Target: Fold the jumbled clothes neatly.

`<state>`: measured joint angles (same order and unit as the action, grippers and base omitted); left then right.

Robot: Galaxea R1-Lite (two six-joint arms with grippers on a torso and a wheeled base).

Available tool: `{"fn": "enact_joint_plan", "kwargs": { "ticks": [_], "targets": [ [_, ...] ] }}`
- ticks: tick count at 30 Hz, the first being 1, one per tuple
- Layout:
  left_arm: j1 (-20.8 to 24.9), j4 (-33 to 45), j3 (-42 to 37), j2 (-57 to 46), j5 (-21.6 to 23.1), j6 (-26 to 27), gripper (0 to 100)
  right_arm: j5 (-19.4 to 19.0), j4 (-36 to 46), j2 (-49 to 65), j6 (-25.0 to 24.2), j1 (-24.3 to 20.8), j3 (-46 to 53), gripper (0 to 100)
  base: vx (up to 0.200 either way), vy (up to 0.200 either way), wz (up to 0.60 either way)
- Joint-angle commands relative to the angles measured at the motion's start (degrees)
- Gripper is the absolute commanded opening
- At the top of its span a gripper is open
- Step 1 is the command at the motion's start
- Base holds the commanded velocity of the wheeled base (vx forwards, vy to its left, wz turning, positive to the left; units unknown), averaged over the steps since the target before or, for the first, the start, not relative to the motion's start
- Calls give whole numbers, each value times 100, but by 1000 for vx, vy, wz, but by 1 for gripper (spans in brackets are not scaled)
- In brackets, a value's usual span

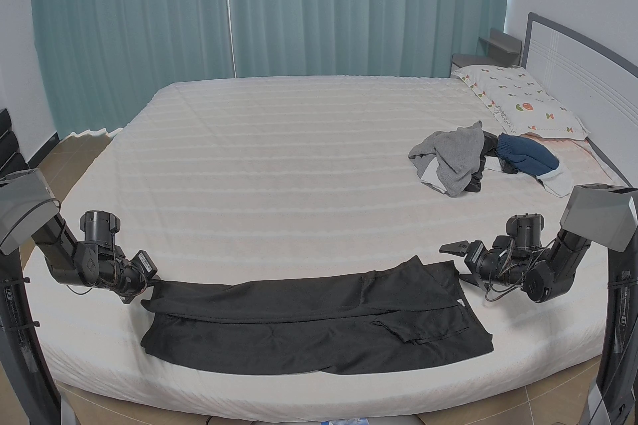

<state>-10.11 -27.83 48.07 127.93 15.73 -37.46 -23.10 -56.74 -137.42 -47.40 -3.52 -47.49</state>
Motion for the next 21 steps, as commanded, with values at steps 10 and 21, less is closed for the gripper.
{"fn": "enact_joint_plan", "kwargs": {
  "ticks": [10,21],
  "targets": [
    [-9,-3,1,-14,18,2,0,43,84,-127,11,-26,-155,0,0,0,0],
    [-9,6,1,-14,27,2,0,43,224,-74,2,97,-172,0,0,0,0]
  ]
}}
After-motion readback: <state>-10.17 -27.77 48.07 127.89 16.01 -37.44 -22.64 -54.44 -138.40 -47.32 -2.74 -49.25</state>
